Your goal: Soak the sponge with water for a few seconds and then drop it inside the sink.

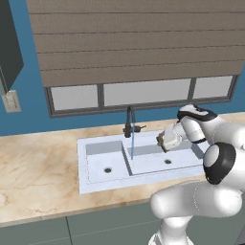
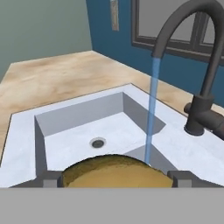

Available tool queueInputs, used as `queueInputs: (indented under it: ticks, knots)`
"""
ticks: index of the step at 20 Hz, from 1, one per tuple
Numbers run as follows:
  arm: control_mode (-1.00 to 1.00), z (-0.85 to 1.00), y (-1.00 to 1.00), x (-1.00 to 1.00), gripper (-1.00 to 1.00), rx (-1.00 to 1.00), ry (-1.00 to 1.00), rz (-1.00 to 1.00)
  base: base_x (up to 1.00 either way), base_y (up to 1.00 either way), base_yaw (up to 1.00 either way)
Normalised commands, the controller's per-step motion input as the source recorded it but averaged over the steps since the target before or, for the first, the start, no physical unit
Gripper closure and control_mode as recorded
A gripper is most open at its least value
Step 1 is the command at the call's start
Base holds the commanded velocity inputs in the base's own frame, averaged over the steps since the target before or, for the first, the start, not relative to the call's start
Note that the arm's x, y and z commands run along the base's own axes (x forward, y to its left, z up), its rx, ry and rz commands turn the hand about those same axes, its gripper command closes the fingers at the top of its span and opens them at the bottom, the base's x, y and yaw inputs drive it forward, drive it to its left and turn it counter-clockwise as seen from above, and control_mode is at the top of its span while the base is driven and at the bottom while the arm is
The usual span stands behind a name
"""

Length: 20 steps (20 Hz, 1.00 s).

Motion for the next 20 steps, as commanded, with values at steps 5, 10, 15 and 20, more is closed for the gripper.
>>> queueInputs:
  ticks: [5,10,15,20]
  knots:
    - [-1.0,-0.37,0.2,0.11,1.0,0.0,0.0,0.0,0.0,0.0,0.0]
    - [-1.0,-0.06,0.17,0.08,1.0,0.02,0.0,0.0,0.0,0.0,0.0]
    - [-1.0,0.0,0.14,0.02,1.0,0.06,0.0,0.01,0.0,0.0,0.0]
    - [-1.0,-0.07,0.1,0.02,1.0,0.03,0.0,0.01,0.0,0.0,0.0]
